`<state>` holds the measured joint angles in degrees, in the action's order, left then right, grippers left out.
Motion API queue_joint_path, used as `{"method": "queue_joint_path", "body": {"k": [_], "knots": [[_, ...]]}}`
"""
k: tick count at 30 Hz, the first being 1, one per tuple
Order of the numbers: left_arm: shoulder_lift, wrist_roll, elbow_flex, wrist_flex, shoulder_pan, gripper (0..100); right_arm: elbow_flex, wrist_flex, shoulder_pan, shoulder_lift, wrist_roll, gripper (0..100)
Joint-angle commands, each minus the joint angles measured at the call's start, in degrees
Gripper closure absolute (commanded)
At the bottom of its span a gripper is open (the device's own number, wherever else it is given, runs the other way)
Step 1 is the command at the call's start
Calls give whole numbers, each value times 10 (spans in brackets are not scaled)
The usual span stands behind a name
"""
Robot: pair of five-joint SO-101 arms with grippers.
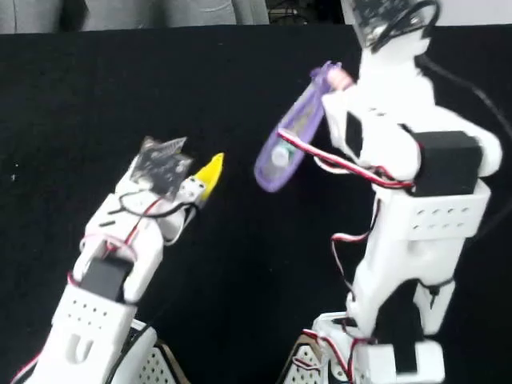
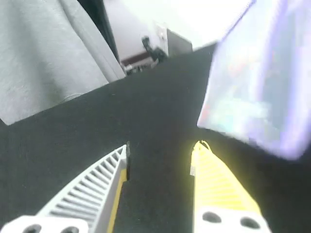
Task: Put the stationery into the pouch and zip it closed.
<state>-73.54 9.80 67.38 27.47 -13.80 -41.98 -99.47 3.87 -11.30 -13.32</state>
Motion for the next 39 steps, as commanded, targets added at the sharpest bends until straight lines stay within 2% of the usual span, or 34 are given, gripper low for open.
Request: {"method": "queue_joint_path", "body": {"k": [1, 7, 11, 17, 21, 25, 32, 39], "knots": [[-95, -18, 47, -9, 5, 780, -100, -18, 24, 23, 7, 988], [-218, -18, 147, -9, 3, 784, -109, -16, 54, 27, 18, 988], [-268, -18, 182, -9, -22, 784, -119, -17, 53, 26, 33, 988], [-280, -16, 204, -11, -34, 784, -6, -18, 4, 26, 11, 988], [-282, -17, 204, -12, -32, 781, 67, -18, -1, 22, -41, 988], [-284, -18, 203, -11, -37, 779, 111, -18, 4, 0, -46, 988], [-285, -53, 177, -9, -59, 778, 143, -17, 78, -32, -43, 988], [-280, -54, 124, -10, -107, 778, 142, -16, 135, -32, -42, 988]]}}
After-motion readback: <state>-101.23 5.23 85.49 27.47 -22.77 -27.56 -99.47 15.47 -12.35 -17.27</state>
